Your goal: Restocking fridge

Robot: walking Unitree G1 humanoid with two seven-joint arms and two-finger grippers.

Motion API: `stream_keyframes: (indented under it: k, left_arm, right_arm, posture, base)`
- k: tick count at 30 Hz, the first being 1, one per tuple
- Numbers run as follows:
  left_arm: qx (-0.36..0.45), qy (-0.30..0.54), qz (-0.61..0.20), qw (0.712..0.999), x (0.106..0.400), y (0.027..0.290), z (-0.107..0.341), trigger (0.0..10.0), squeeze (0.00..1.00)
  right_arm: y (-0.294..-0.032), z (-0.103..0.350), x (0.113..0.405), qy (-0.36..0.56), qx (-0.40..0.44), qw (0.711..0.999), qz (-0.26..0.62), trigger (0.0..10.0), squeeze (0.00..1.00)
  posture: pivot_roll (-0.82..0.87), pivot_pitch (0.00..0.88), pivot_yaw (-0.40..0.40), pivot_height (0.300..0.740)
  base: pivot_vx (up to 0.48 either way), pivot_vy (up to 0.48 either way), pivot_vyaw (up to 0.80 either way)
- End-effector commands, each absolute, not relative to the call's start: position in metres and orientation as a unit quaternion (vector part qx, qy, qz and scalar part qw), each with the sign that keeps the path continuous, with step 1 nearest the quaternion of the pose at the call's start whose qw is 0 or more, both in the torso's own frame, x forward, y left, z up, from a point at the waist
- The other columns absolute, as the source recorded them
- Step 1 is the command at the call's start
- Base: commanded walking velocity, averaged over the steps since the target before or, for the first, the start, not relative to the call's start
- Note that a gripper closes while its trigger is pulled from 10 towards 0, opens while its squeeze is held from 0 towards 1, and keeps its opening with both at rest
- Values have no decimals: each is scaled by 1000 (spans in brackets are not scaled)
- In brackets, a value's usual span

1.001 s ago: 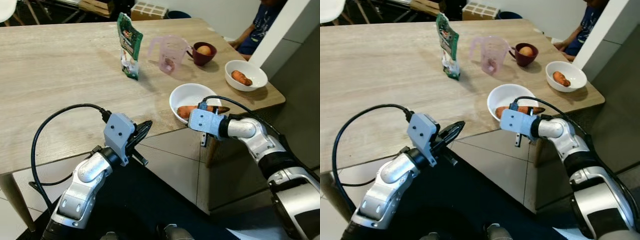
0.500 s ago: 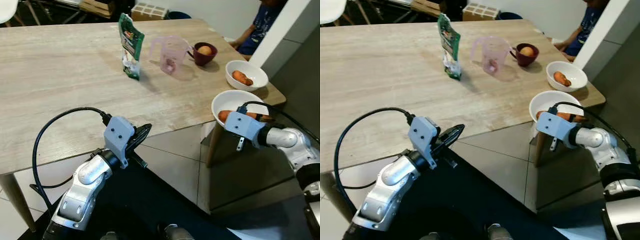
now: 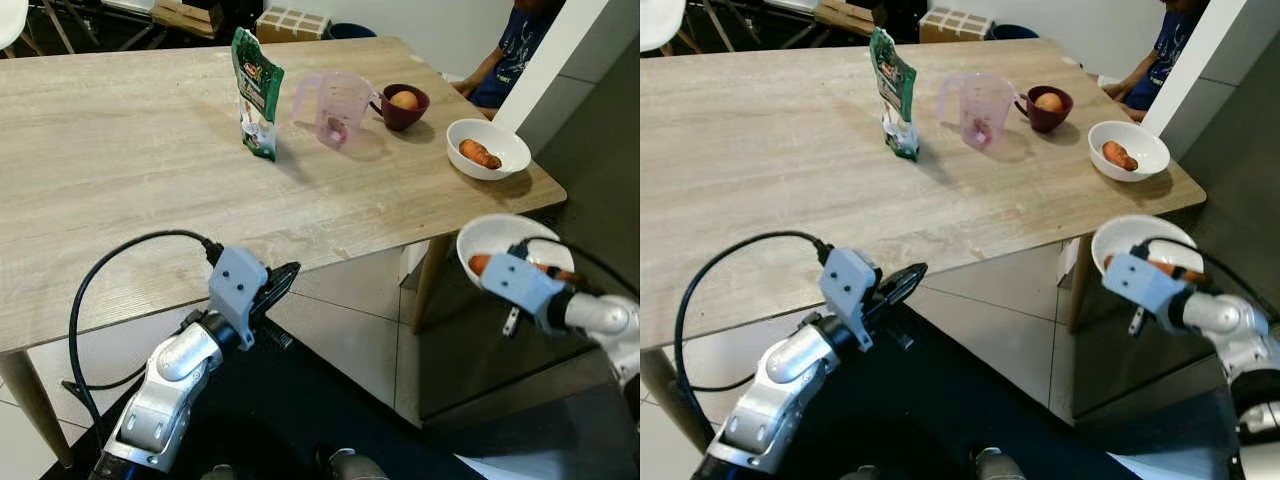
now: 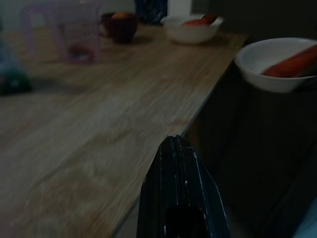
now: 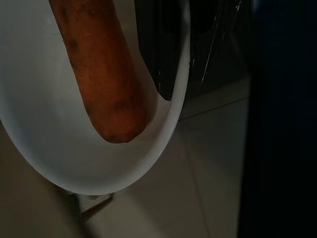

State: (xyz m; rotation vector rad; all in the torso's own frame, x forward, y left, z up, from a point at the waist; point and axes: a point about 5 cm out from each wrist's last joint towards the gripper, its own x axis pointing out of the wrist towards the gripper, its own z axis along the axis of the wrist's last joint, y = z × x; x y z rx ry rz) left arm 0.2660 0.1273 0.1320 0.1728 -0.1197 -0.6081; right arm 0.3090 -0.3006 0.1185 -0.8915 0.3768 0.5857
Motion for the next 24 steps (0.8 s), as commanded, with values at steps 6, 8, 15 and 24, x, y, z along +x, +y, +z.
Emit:
stream_keyframes:
  k: [6, 8, 15, 24]
  left_arm:
    - [100, -37, -278, 955, 257, 128, 105, 10000, 0]
    - [113, -30, -282, 952, 254, 127, 97, 10000, 0]
    - [119, -6, -255, 960, 243, 128, 69, 10000, 0]
    - [104, 12, -224, 969, 239, 133, 50, 10000, 0]
  right_arm:
    - [-272, 78, 296, 201, -391, 839, 320, 0, 0]
    - [-261, 68, 294, 201, -381, 840, 330, 0, 0]
    - [-219, 26, 281, 207, -345, 849, 342, 0, 0]
    - [-186, -8, 261, 213, -349, 849, 336, 0, 0]
  posture:
    - [-71, 142, -88, 740]
    - [-70, 138, -89, 740]
    - [-71, 130, -94, 740]
    - [-66, 126, -97, 740]
  base:
    - [0, 0, 0]
    - [0, 0, 0]
    - [0, 0, 0]
    - [0, 0, 0]
